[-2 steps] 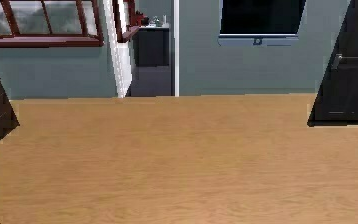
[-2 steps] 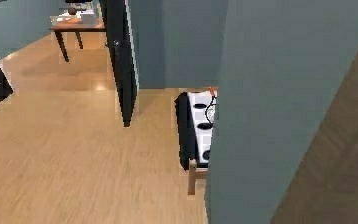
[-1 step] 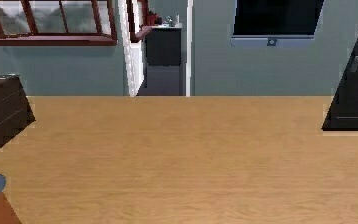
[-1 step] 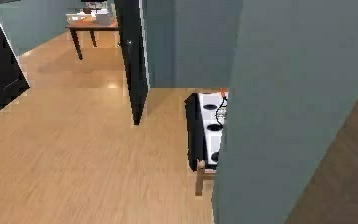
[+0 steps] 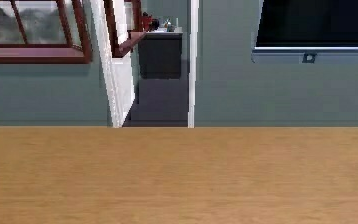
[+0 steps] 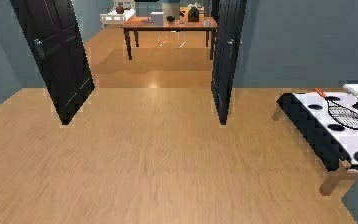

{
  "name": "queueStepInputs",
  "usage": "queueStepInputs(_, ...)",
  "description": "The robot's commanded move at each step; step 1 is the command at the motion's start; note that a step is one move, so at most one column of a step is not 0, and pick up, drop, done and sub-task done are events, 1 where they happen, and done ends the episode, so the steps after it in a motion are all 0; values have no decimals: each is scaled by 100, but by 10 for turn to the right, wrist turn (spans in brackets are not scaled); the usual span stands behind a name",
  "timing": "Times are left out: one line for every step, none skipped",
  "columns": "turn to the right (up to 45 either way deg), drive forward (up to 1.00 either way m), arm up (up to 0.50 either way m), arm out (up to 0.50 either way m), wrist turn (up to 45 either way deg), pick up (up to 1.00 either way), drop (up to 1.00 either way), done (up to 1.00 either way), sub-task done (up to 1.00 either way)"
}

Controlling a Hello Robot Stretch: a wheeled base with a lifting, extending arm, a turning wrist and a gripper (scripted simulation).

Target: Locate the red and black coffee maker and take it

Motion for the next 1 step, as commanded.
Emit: queueStepInputs(0,100,0,0,0,0,0,0,0)
